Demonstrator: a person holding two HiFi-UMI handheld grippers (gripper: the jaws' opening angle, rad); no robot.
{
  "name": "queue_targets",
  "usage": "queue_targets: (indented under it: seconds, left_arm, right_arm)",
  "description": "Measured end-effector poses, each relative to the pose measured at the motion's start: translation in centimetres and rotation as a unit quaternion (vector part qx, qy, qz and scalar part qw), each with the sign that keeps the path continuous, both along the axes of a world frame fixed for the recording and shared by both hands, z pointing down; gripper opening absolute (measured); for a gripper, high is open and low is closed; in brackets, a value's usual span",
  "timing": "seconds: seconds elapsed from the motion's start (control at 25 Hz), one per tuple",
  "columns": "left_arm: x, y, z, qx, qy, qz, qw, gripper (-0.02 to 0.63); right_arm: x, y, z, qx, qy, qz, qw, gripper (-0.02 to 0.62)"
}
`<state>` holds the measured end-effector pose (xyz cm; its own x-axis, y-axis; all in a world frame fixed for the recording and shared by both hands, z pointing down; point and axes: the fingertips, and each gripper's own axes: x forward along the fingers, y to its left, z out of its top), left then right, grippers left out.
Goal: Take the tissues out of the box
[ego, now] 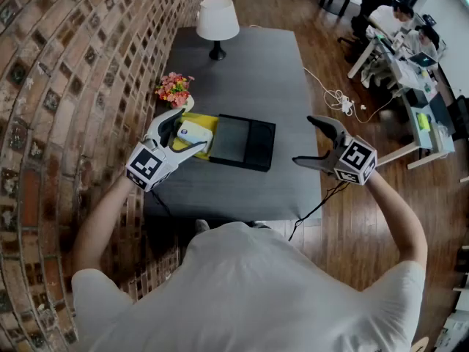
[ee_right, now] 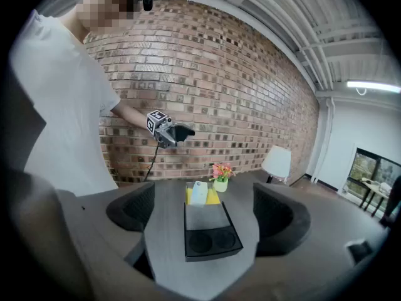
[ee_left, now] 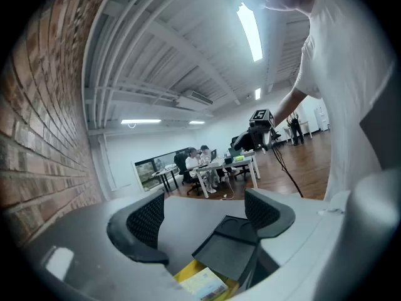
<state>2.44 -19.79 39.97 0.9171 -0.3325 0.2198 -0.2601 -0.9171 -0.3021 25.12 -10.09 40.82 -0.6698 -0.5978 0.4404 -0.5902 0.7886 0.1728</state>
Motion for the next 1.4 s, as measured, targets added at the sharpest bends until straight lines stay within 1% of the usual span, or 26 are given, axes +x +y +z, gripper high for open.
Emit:
queue_targets:
  seconds: [0.2,0.32,0.4,0.52,0.76,0.96,1.04,1.4]
  left_arm:
    - [-0.6,0.0,0.4,0.002,0.002,-0.01,0.9999,0.397]
    - [-1.0,0.2,-0.2,0.0,0.011,-0.022,0.9997,0.397]
    - [-1.8,0.2,0.1,-0.004,0.012,-0.033,0.9994,0.397]
    - [-2.8,0.4,0.0,-0.016,0.023,-0.046,0.9986,0.397]
    - [-5.3,0.4,-0.3,-0.014,0.034,-0.081,0.996,0.397]
    - [-7.3,1.5,-0.2,-0.016,0.031,-0.105,0.9939,0.397]
    - [-8.1,1.9,-0.3,-0.017,0.035,-0.114,0.9927,0.397]
    - [-11.2,2.9,-0.5,-0.018,0.048,-0.163,0.9853,0.39]
  right_arm:
    - [-0.7,-0.4,0.0,-0.005,0.003,-0.011,1.0,0.492]
    - [-1.1,-0.8,-0.1,-0.007,0.001,-0.021,1.0,0.491]
    - [-1.5,-1.2,-0.1,-0.01,-0.002,-0.026,1.0,0.492]
    - [-2.3,-1.8,0.2,-0.012,0.0,-0.039,0.999,0.491]
    - [-4.2,-3.1,0.7,-0.016,0.006,-0.064,0.998,0.491]
    - [-6.1,-4.3,1.5,-0.031,0.006,-0.09,0.995,0.491]
    - [-7.0,-5.1,1.9,-0.041,0.004,-0.097,0.994,0.491]
    - [-11.6,-8.0,3.9,-0.069,0.02,-0.137,0.988,0.491]
